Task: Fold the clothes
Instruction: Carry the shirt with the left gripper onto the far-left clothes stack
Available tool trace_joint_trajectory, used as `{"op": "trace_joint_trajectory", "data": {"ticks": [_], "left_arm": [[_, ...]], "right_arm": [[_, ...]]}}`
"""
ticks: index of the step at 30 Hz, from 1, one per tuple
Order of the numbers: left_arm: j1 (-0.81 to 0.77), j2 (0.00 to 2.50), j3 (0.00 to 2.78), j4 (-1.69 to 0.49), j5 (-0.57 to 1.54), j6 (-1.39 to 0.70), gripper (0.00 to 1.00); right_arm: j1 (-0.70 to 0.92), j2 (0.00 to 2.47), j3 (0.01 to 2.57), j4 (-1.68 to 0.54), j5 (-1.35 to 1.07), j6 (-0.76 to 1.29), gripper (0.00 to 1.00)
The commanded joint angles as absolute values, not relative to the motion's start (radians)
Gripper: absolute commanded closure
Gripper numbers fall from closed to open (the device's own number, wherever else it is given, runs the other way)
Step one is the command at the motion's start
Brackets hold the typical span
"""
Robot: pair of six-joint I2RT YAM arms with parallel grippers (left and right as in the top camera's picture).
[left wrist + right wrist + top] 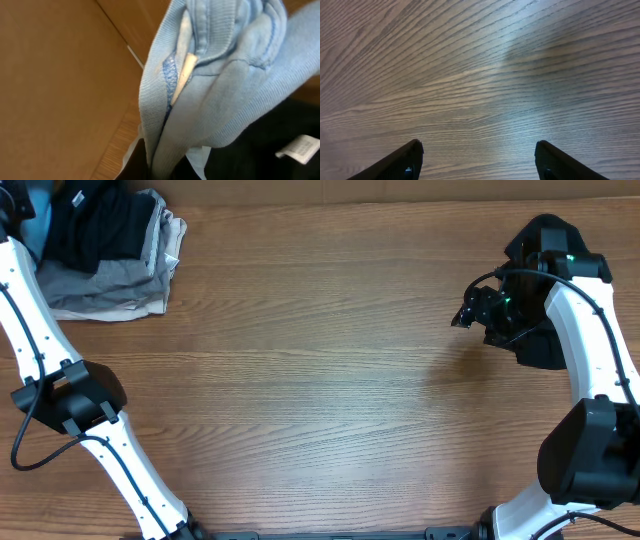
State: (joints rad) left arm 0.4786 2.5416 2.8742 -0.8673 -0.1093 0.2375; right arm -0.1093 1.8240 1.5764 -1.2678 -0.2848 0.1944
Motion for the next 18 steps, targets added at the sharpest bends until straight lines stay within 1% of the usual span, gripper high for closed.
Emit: {"op": "trace_joint_trajectory", "data": {"ticks": [1,6,12,13,14,15,16,18], "left_arm": [[0.481,2.516,2.891,-0.862,-0.112,0.215,0.96],[0.457,2.516,2.860,-0.877,-0.001,0.213,0.96],[0.376,2.516,2.749,-0.917,0.155,0.212,0.96],[0.357,2.516,2.720,-0.916,0.171,0.212,0.96],[0.337,2.516,2.694,-0.916,0.183,0.212,0.92],[0.317,2.516,2.669,-0.916,0.187,0.212,0.85],[0.295,2.516,2.643,-0.915,0.187,0.212,0.76],[0.248,2.516,2.604,-0.916,0.184,0.212,0.40]], "right_arm": [[-0.106,1.808,1.591,-1.263,-0.294,0.206,0.25],[-0.106,1.808,1.591,-1.266,-0.294,0.206,0.25],[-0.106,1.808,1.591,-1.266,-0.294,0.209,0.26],[-0.106,1.808,1.591,-1.266,-0.294,0.209,0.26],[-0.106,1.808,1.591,-1.266,-0.294,0.209,0.25],[-0.106,1.808,1.591,-1.266,-0.294,0.209,0.26],[-0.106,1.808,1.591,-1.265,-0.294,0.209,0.25],[-0.106,1.808,1.591,-1.263,-0.294,0.209,0.25]]}}
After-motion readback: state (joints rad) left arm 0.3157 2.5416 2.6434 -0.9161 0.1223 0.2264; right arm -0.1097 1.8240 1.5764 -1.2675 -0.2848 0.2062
